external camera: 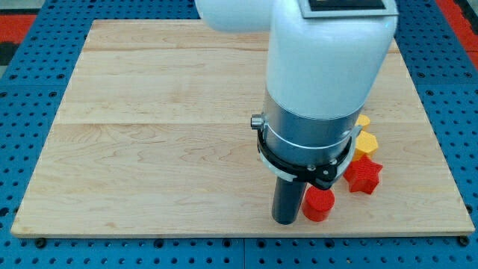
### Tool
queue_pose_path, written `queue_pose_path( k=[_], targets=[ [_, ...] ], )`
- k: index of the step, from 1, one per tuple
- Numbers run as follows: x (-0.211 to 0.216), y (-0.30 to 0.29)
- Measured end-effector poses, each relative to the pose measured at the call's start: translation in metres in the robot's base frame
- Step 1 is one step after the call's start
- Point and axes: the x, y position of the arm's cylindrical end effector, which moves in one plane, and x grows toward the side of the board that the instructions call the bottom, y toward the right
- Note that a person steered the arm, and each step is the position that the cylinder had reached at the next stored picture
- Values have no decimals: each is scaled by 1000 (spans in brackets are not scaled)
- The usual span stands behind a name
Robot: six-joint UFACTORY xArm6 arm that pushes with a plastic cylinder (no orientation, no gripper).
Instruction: Move the red circle to the bottom of the red star
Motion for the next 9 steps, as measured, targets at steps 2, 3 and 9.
queue_pose_path(
  k=[2, 3, 9],
  targets=[
    [-10, 9],
    [-10, 39],
    [19, 114]
  ],
)
